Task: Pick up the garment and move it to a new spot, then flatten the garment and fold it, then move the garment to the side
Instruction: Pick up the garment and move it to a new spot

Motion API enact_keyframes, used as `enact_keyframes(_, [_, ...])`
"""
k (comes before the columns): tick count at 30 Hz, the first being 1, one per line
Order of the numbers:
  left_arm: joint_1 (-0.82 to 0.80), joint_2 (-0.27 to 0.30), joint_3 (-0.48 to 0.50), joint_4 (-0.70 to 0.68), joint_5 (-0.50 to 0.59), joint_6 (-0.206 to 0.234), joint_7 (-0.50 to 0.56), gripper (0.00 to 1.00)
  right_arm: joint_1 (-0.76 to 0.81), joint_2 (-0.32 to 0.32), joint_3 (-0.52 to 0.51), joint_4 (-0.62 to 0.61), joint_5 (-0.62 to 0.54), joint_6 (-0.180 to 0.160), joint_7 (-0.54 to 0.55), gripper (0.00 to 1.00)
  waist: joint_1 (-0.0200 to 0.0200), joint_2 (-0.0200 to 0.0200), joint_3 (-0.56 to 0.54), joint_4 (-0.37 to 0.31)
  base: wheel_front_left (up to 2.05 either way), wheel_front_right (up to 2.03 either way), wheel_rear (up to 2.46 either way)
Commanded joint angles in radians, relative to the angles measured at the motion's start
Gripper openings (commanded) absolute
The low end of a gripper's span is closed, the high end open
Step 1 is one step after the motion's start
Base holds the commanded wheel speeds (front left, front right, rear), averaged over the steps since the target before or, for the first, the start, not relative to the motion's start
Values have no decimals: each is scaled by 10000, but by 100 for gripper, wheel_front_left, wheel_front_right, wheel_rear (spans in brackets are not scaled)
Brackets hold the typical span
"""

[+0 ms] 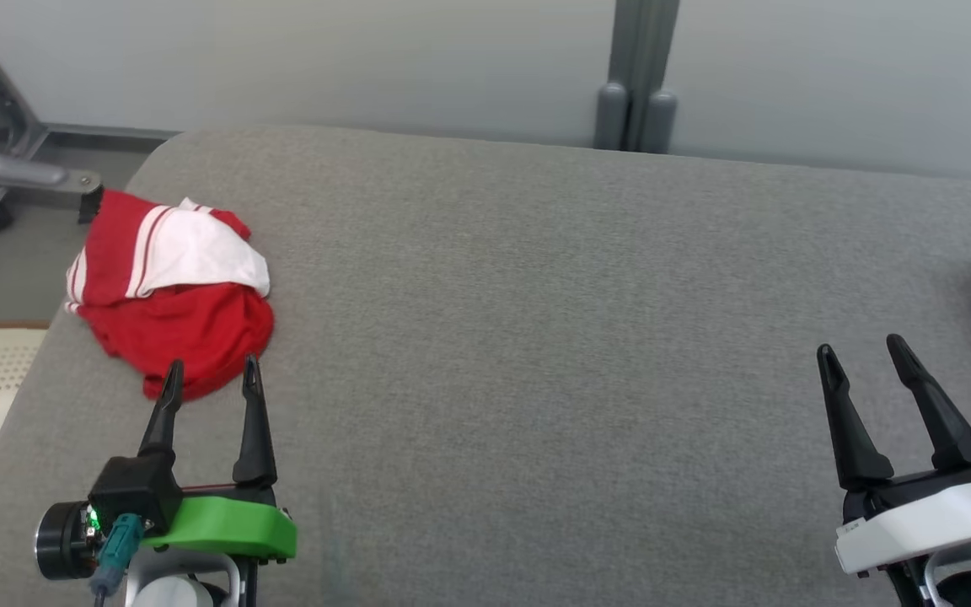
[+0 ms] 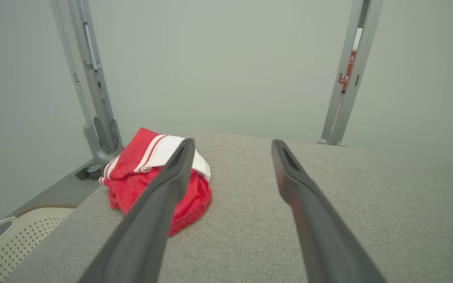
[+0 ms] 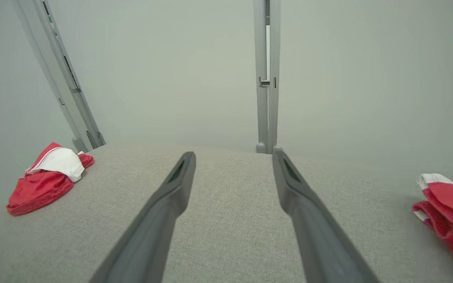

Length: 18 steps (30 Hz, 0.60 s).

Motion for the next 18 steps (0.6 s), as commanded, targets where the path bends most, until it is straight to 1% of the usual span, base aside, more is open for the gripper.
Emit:
enact_keyframes(1, [-185, -6, 76, 76, -53, -49, -44, 100, -199, -76, 18, -142, -24, 0, 29, 100, 0, 0, 450, 1340, 0, 0, 0])
enact_keyframes(5, [-272, -50, 332, 214, -80, -99, -113, 100, -352, -204, 177, -330, -69, 0, 136, 100, 0, 0, 536, 1986, 0, 0, 0])
enact_keyframes(9, [-183, -220, 534, 340, -188, -190, -115, 100, -470, -269, 292, -453, -63, 0, 173, 100, 0, 0, 644, 2417, 0, 0, 0])
enact_keyframes(13, [-248, -387, 740, 349, -171, -315, -118, 100, -578, -341, 312, -558, -122, 0, 213, 100, 0, 0, 899, 2633, 0, 0, 0])
enact_keyframes(18, [-643, -714, 912, 404, -42, -483, -113, 100, -869, -616, 248, -915, -189, 0, 448, 100, 0, 0, 1639, 2575, 0, 0, 0])
